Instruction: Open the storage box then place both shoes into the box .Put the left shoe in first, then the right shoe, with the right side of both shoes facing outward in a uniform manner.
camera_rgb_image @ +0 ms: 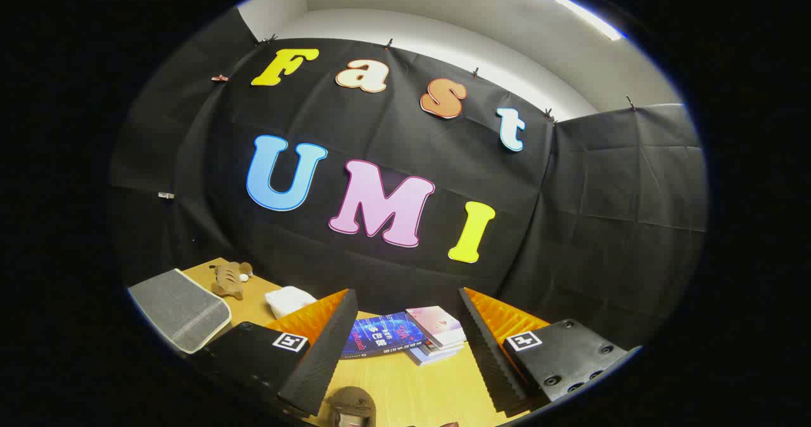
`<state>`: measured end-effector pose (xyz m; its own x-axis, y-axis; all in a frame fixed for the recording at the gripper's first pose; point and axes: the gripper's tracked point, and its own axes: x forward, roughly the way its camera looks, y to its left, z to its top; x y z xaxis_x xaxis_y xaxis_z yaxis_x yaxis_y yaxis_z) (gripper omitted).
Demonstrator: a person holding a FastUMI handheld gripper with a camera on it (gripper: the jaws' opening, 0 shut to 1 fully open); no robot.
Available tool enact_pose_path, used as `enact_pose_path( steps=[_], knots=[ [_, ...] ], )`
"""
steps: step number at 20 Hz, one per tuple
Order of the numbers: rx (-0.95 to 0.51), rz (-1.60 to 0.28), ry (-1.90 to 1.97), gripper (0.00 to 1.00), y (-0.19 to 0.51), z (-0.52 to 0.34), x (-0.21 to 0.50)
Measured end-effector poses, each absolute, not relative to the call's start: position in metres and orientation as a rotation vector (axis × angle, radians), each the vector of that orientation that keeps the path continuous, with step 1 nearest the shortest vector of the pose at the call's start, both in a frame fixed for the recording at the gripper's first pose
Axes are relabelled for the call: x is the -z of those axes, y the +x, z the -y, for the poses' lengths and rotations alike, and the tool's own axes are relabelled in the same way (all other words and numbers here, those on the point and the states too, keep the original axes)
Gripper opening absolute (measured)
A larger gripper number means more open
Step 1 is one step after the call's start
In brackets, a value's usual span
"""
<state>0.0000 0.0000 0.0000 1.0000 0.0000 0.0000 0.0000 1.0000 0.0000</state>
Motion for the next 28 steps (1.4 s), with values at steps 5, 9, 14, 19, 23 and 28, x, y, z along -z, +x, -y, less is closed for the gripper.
enact_pose_path(
  steps=[5, 9, 14, 19, 23, 28],
  knots=[
    [-0.034, -0.004, -0.012, 0.97, 0.0, -0.011, 0.001],
    [-0.039, 0.0, -0.007, 0.97, 0.0, -0.013, 0.001],
    [-0.042, -0.004, -0.004, 0.97, -0.002, -0.015, 0.002],
    [-0.052, 0.005, -0.003, 0.97, -0.003, -0.019, -0.002],
    [-0.108, 0.003, 0.023, 0.97, -0.005, -0.033, -0.004],
    [-0.296, -0.014, 0.185, 0.97, -0.007, -0.082, -0.01]
  ],
)
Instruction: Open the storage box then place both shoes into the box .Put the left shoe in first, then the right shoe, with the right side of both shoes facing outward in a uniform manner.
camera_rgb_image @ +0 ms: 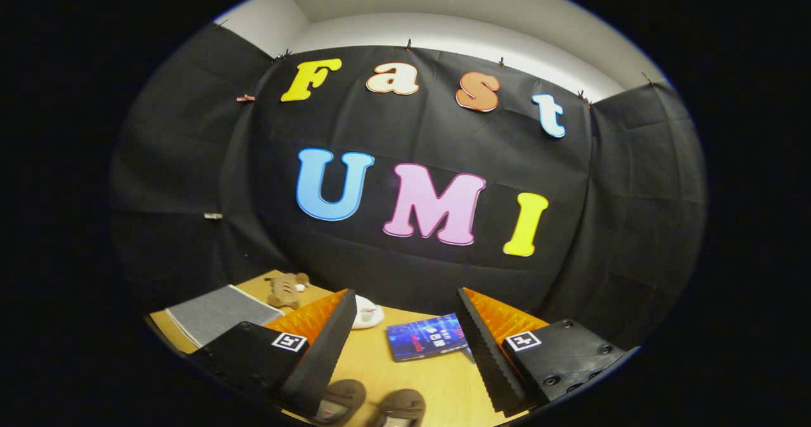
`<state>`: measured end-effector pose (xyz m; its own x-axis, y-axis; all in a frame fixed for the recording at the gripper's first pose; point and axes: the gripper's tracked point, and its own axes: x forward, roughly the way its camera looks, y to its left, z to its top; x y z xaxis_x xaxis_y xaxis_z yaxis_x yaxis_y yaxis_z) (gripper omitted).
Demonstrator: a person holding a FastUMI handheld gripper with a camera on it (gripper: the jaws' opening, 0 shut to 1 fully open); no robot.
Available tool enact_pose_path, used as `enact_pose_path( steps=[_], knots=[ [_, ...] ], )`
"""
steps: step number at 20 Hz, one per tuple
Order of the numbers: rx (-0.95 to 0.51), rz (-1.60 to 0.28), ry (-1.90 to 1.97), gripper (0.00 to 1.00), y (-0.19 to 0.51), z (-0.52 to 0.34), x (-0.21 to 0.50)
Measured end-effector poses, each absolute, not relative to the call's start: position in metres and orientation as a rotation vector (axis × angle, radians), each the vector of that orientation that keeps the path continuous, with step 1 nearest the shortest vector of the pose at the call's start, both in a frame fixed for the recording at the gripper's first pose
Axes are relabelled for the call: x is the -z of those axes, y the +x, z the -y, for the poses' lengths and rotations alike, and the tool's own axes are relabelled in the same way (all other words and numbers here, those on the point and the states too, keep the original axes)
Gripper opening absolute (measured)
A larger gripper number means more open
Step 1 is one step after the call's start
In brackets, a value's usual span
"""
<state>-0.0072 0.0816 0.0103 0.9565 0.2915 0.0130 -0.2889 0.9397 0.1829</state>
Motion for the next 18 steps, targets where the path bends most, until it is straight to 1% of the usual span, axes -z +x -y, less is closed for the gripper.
enact_pose_path(
  steps=[2, 5, 7, 9, 15, 18],
  knots=[
    [-0.395, -0.039, 0.259, 0.97, -0.009, -0.108, -0.009],
    [-0.622, -0.107, 0.435, 0.98, -0.018, -0.162, -0.008],
    [-0.765, -0.191, 0.566, 1.0, -0.021, -0.191, 0.0],
    [-0.86, -0.275, 0.672, 0.98, -0.024, -0.214, 0.014],
    [-1.091, -0.565, 0.972, 0.98, -0.03, -0.282, 0.07],
    [-1.137, -0.725, 1.086, 0.98, -0.03, -0.31, 0.11]
  ],
)
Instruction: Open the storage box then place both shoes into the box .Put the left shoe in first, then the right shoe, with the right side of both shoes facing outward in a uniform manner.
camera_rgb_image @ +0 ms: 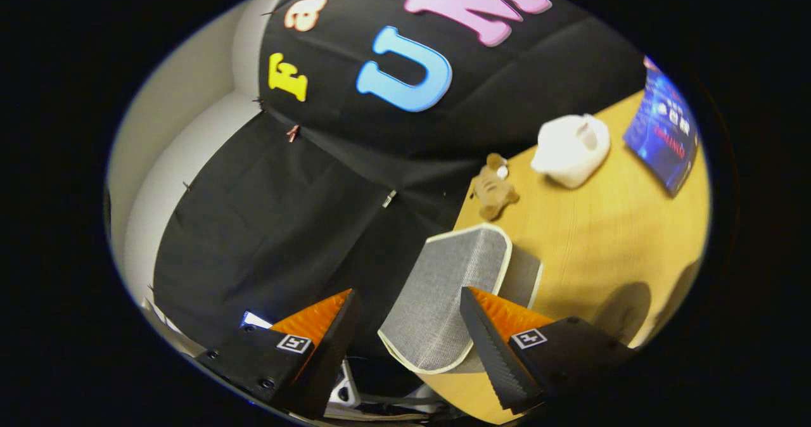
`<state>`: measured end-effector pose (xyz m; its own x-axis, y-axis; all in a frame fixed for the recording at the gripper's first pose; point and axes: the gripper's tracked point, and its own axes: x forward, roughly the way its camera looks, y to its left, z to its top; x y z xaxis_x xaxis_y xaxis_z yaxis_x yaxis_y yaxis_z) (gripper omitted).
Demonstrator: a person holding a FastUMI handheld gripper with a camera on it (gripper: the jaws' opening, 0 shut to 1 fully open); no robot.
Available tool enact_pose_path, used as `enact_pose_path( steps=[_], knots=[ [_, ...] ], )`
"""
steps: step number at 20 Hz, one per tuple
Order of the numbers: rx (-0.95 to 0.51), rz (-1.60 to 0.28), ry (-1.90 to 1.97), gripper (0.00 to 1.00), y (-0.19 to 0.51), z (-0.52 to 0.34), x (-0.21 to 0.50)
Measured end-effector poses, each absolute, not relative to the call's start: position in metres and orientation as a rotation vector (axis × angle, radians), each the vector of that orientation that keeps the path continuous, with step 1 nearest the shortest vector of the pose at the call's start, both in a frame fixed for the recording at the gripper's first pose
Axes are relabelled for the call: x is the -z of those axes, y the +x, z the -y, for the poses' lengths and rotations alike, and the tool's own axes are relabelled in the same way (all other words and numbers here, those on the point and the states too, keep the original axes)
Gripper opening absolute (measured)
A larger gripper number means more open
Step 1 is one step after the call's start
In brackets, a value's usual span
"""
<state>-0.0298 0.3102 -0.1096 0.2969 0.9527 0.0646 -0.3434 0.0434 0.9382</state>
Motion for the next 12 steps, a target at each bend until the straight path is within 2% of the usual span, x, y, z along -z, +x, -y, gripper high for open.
enact_pose_path(
  steps=[5, 12],
  knots=[
    [-1.188, -0.952, 1.239, 0.98, -0.037, -0.349, 0.169],
    [-1.228, -1.098, 1.401, 0.95, -0.037, -0.385, 0.197]
  ],
)
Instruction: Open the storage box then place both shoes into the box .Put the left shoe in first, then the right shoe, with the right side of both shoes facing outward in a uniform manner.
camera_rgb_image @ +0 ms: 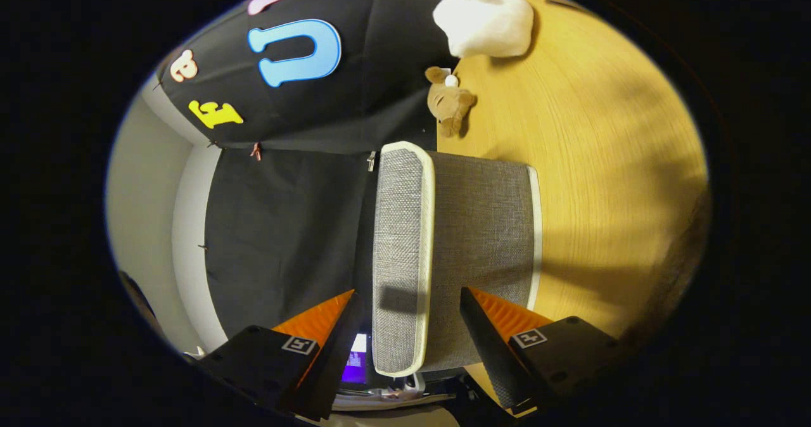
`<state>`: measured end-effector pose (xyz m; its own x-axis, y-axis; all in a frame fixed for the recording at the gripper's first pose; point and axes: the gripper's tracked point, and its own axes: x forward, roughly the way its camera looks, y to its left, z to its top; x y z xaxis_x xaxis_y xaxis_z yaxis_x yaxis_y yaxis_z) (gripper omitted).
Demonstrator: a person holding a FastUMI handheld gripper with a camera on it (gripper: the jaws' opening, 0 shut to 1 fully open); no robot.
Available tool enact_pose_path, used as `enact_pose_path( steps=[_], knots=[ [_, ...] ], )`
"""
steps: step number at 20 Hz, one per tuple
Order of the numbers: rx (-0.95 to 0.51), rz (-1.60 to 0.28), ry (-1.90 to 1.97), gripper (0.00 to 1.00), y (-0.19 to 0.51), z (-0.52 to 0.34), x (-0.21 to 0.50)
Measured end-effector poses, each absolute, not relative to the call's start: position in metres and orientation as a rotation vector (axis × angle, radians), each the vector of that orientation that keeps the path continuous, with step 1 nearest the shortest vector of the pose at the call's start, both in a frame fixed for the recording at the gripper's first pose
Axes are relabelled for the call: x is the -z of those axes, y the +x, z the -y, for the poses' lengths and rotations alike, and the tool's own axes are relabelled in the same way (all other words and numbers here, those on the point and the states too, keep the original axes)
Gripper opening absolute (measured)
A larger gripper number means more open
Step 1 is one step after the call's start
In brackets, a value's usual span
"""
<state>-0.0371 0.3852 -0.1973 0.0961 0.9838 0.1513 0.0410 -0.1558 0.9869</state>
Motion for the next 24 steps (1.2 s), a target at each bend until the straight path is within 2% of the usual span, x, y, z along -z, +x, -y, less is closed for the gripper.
enact_pose_path(
  steps=[6, 8, 10, 12, 13, 18, 24],
  knots=[
    [-1.282, -1.114, 1.477, 0.95, -0.038, -0.398, 0.189],
    [-1.282, -1.137, 1.504, 0.66, -0.038, -0.397, 0.188],
    [-1.304, -1.115, 1.492, 0.48, -0.039, -0.39, 0.187],
    [-1.311, -1.069, 1.504, 0.14, -0.037, -0.388, 0.175],
    [-1.317, -1.043, 1.477, 0.06, -0.037, -0.388, 0.173],
    [-1.3, -0.985, 1.39, 0.05, -0.04, -0.384, 0.155],
    [-1.309, -0.84, 1.323, 0.06, -0.038, -0.385, 0.077]
  ],
)
